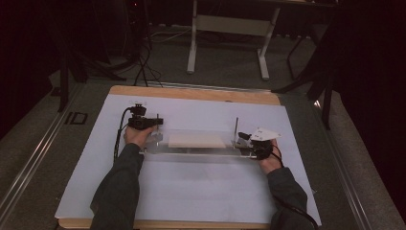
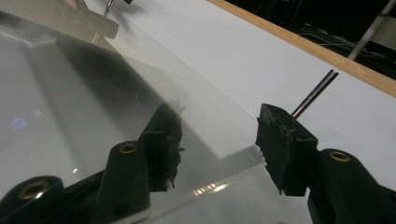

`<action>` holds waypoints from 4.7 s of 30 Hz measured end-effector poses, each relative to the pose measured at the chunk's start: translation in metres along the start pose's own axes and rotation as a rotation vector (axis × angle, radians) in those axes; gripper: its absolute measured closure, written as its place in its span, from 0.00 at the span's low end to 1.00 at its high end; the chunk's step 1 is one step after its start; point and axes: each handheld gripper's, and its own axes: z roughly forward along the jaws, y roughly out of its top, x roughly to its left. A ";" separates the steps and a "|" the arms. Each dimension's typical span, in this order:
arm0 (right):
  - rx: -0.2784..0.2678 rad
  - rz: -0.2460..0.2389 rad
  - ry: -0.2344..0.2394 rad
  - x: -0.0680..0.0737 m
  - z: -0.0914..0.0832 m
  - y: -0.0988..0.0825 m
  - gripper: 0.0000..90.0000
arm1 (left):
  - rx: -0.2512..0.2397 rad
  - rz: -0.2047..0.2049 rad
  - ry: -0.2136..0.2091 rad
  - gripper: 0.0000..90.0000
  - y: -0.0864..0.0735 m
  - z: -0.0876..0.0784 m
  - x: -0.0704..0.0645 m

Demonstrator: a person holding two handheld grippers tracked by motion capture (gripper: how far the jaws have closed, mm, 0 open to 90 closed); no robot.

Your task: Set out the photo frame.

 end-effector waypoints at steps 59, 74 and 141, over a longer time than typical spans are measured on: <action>0.035 0.106 0.026 -0.015 0.002 0.020 0.54 | -0.199 0.479 -0.049 0.60 -0.061 -0.084 -0.021; 0.038 0.108 0.031 -0.015 0.002 0.020 0.53 | -0.218 0.517 -0.051 0.55 -0.057 -0.073 -0.034; -0.083 0.136 -0.046 -0.019 0.006 0.019 0.55 | -0.322 0.458 -0.020 0.52 -0.041 -0.061 -0.040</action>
